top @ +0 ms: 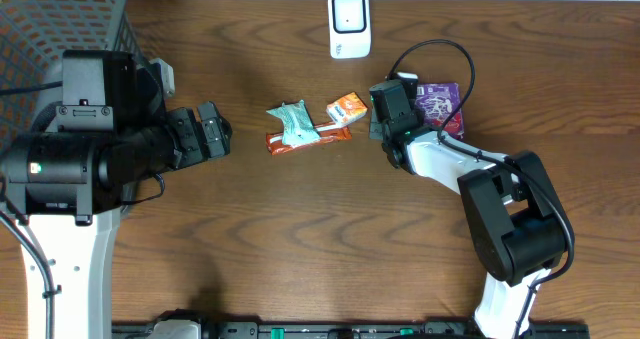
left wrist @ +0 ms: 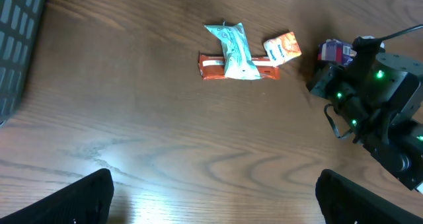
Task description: Scan the item barcode
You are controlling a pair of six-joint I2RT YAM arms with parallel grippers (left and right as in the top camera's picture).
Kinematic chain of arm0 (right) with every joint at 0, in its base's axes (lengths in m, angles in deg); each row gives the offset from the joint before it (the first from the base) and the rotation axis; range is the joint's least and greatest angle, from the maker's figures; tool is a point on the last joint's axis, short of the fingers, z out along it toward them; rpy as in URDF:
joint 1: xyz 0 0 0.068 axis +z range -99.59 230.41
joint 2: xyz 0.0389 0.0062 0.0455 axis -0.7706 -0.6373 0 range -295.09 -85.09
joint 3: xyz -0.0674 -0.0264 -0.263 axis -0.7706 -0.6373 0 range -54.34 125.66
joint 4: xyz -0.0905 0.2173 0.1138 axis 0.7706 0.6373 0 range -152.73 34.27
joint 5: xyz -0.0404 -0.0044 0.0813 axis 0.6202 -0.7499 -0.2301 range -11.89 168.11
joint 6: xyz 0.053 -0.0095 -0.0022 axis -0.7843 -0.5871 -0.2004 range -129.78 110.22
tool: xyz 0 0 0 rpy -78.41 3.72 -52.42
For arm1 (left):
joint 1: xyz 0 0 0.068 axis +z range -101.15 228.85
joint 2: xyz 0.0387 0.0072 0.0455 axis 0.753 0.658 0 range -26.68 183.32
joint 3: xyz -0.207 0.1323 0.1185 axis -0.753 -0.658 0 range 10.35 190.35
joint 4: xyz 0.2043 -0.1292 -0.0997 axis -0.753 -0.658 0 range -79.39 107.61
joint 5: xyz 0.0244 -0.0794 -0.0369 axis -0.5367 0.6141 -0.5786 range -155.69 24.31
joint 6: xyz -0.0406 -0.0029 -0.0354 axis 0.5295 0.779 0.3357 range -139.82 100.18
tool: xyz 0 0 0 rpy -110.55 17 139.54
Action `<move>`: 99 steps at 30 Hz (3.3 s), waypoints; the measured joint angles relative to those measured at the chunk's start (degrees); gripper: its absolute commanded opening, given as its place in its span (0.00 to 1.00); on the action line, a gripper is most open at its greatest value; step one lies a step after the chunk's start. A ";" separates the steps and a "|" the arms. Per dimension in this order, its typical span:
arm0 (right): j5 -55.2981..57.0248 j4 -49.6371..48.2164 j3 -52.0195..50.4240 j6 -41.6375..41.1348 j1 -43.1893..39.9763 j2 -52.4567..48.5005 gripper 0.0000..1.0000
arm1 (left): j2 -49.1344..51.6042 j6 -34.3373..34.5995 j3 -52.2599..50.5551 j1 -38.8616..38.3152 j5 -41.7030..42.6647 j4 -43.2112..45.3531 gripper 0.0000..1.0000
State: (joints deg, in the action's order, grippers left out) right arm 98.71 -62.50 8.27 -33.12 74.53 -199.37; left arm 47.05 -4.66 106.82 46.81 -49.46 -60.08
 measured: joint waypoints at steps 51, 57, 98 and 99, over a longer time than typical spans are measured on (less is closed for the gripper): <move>-35.76 9.42 0.02 -5.01 3.82 24.94 0.99 | 0.00 0.00 0.00 0.00 0.00 0.00 0.98; -36.63 9.51 0.02 -6.64 3.82 24.94 0.99 | 0.00 0.00 0.00 0.00 0.00 0.00 0.98; -40.81 -4.07 0.02 -24.04 4.13 3.34 0.82 | 0.00 0.00 0.00 0.00 0.00 0.00 0.98; -41.35 -4.37 0.02 -24.20 4.15 3.32 0.83 | 0.00 0.00 0.00 0.00 0.02 0.00 0.98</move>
State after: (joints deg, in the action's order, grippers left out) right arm 57.36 -66.87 8.29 -57.31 78.68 -196.04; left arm 47.05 -4.66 106.82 46.81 -49.44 -60.08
